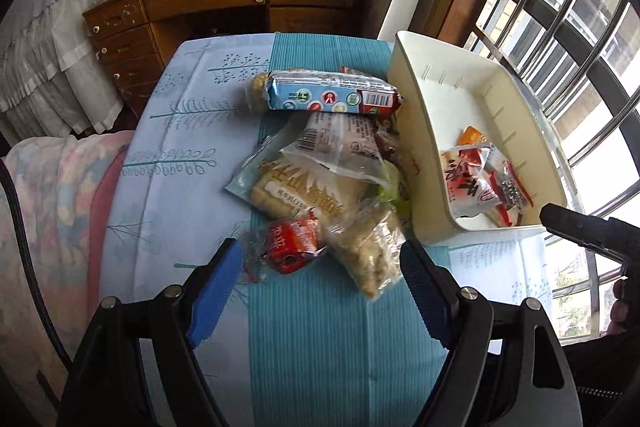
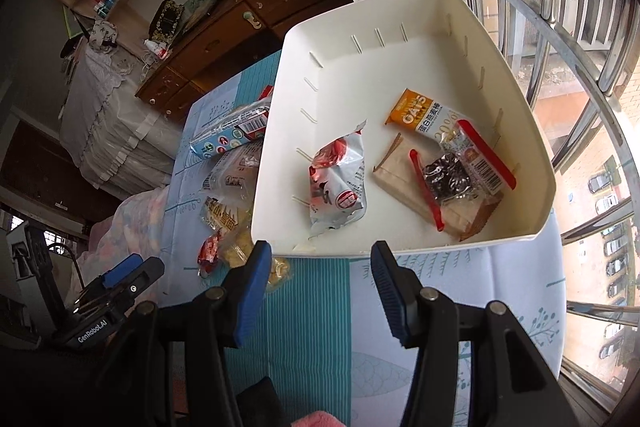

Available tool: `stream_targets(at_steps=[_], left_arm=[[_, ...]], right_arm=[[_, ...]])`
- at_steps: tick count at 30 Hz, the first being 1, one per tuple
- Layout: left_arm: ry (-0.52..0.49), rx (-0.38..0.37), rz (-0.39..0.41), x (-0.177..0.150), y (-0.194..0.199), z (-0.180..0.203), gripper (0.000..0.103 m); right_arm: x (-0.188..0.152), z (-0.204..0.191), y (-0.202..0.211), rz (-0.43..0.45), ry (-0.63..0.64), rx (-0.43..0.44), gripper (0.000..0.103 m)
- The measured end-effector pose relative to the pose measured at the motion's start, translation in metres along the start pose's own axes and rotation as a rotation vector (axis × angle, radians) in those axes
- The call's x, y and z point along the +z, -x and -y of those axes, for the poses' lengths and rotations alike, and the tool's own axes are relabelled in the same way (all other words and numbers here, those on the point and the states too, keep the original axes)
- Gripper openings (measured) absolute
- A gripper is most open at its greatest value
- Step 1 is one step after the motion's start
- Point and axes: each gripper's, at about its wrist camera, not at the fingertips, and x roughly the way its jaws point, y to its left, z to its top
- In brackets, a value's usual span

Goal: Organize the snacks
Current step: 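Move the right gripper to the bag of puffs and grasp it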

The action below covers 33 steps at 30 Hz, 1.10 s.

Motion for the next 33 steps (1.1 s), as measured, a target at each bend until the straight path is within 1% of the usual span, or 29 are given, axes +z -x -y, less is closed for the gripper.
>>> stream_targets(at_steps=[6, 12, 14, 18, 20, 21, 22, 26, 29, 33], left_arm=[[-0.072, 0.023, -0.031, -0.002, -0.014, -0.02, 0.08], [-0.16, 0.029, -0.063, -0.004, -0.032, -0.037, 0.08], [-0.198, 0.034, -0.072, -0.004, -0.039, -0.042, 0.08], [-0.286, 0.02, -0.081, -0.008, -0.052, -0.048, 0.08], [-0.328, 0.008, -0.087, -0.01, -0.057, -0.049, 0.08], [-0.348, -0.001, -0.09, -0.011, -0.059, -0.049, 0.08], [-0.367, -0.01, -0.093, -0.011, -0.062, -0.05, 0.08], [-0.438, -0.041, -0.1, -0.014, -0.072, -0.048, 0.08], [-0.489, -0.07, -0.097, -0.014, -0.078, -0.046, 0.08], [-0.553, -0.102, -0.086, -0.015, -0.087, -0.041, 0.08]], right_arm=[[-0.007, -0.013, -0.011, -0.008, -0.047, -0.007, 0.052], [-0.015, -0.02, -0.024, -0.02, -0.145, -0.011, 0.052], [-0.018, -0.023, -0.029, -0.023, -0.168, -0.013, 0.052], [-0.026, -0.027, -0.042, -0.045, -0.241, -0.004, 0.053], [-0.031, -0.029, -0.048, -0.057, -0.271, -0.005, 0.056], [-0.033, -0.03, -0.052, -0.063, -0.283, -0.004, 0.06], [-0.035, -0.032, -0.055, -0.067, -0.296, 0.0, 0.062], [-0.043, -0.038, -0.071, -0.098, -0.358, 0.028, 0.064], [-0.048, -0.04, -0.086, -0.129, -0.41, 0.054, 0.071], [-0.055, -0.042, -0.104, -0.167, -0.474, 0.086, 0.073]])
